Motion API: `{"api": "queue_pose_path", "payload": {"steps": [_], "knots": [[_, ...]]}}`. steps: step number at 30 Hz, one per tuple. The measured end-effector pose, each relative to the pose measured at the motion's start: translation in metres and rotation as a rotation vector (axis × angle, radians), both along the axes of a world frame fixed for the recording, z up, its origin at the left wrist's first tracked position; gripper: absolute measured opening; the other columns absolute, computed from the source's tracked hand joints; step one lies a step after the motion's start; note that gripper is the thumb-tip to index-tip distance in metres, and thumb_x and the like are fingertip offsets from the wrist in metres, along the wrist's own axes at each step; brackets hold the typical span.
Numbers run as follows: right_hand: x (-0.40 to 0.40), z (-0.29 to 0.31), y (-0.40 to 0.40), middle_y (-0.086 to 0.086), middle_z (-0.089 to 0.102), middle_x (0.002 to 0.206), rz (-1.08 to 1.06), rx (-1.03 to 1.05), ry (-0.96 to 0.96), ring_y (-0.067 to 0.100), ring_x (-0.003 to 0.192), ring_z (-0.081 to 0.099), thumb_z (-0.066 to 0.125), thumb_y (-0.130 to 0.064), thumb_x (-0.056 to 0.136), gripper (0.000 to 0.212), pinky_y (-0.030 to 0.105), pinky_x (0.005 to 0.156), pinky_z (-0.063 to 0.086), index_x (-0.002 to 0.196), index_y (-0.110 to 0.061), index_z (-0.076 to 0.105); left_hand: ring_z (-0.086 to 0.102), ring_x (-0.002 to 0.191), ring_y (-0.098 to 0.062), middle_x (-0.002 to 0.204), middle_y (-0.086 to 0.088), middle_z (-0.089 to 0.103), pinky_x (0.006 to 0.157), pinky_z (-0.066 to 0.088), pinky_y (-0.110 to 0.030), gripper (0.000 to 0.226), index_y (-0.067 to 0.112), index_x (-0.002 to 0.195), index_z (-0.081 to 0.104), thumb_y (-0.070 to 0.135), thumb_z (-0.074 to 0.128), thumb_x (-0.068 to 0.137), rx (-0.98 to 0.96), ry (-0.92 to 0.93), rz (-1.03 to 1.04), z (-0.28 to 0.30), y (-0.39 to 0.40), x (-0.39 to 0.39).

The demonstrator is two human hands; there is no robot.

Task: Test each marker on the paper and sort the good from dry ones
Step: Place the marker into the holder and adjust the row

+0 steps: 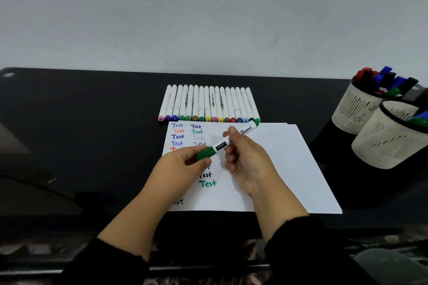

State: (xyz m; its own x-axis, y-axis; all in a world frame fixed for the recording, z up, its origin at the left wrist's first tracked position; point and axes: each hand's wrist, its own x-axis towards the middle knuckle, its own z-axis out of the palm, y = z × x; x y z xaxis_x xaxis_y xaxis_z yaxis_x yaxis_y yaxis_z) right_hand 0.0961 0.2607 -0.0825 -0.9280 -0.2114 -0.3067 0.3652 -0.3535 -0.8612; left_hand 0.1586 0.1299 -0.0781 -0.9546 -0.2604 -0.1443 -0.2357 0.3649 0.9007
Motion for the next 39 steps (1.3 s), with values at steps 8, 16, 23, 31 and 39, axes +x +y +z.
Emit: {"api": "queue_pose_path", "payload": {"steps": [8,16,23,31,39], "knots": [[0.001,0.0,-0.005,-0.006,0.038,0.046,-0.01,0.105,0.101,0.009,0.045,0.03,0.067,-0.019,0.087,0.023,0.017,0.039,0.031,0.072,-0.017,0.049,0.055,0.073,0.015,0.081,0.028,0.061,0.054,0.04,-0.005,0.024,0.039,0.108,0.066,0.032,0.065,0.086,-0.026,-0.012,-0.029,0.004,0.003,0.0],[0.002,0.005,-0.009,-0.009,0.046,0.043,-0.026,0.213,0.208,0.007,0.038,0.032,0.062,-0.021,0.091,0.021,0.02,0.04,0.027,0.071,-0.017,0.054,0.06,0.078,0.005,0.08,0.016,0.07,0.062,0.039,-0.013,0.007,0.039,0.089,0.068,0.035,0.068,0.082,0.057,-0.079,-0.096,0.013,-0.005,0.001],[0.004,0.003,-0.02,-0.014,0.049,0.04,-0.046,0.291,0.237,0.0,0.034,0.038,0.059,-0.016,0.091,0.023,0.021,0.047,0.031,0.069,-0.019,0.054,0.061,0.063,0.008,0.071,0.013,0.071,0.055,0.045,-0.004,0.002,0.032,0.081,0.068,0.03,0.069,0.082,0.121,-0.113,-0.144,0.017,-0.009,0.002],[0.005,0.008,-0.026,-0.011,0.046,0.043,-0.128,0.375,0.188,0.005,0.038,0.036,0.056,-0.012,0.085,0.025,0.02,0.042,0.029,0.062,-0.018,0.048,0.056,0.062,0.0,0.076,0.012,0.067,0.052,0.039,-0.019,0.006,0.036,0.089,0.067,0.036,0.062,0.087,-0.08,-0.051,-0.049,0.014,-0.001,0.009],[0.008,0.012,-0.03,-0.009,0.042,0.042,-0.115,0.415,0.167,0.006,0.037,0.033,0.054,-0.012,0.084,0.026,0.02,0.041,0.027,0.061,-0.017,0.045,0.057,0.067,-0.002,0.079,0.011,0.068,0.057,0.043,-0.019,0.008,0.036,0.087,0.068,0.035,0.06,0.089,-0.088,-0.046,-0.077,0.014,-0.004,0.013]]}}
